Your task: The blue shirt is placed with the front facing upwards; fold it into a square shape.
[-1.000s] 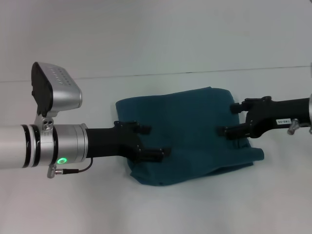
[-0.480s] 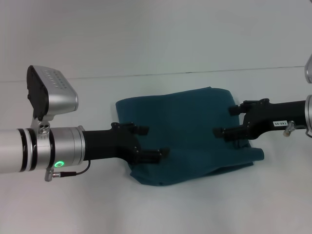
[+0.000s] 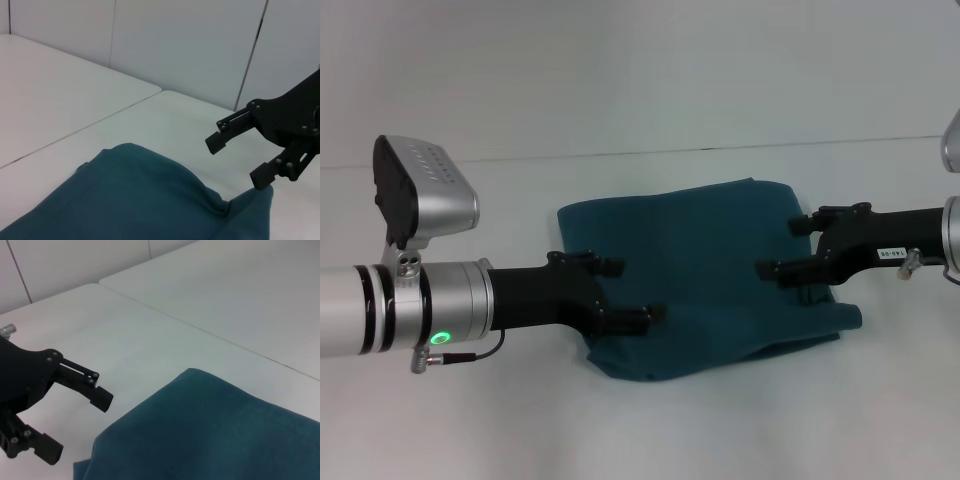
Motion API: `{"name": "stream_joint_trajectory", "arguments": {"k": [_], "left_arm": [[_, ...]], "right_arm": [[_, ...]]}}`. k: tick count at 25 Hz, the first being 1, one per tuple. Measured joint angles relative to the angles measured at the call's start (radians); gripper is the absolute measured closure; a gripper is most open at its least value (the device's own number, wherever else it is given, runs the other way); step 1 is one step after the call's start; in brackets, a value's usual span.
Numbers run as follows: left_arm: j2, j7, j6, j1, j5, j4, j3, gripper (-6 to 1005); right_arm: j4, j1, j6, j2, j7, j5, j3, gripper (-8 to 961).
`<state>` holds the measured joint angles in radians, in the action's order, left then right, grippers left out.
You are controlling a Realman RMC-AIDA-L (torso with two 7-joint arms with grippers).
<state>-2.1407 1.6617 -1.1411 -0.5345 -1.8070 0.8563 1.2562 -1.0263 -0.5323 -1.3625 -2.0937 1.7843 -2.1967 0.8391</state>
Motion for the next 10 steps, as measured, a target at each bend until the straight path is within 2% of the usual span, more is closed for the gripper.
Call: {"name": "stream_joint_trajectory", "arguments": {"k": [10], "left_arm": [[-0.009, -0.002, 0.0, 0.023, 0.0, 0.043, 0.0, 108]], "right_arm": [[0.0, 0.003, 0.006, 0.0, 0.0, 0.0, 0.0, 21]]}}
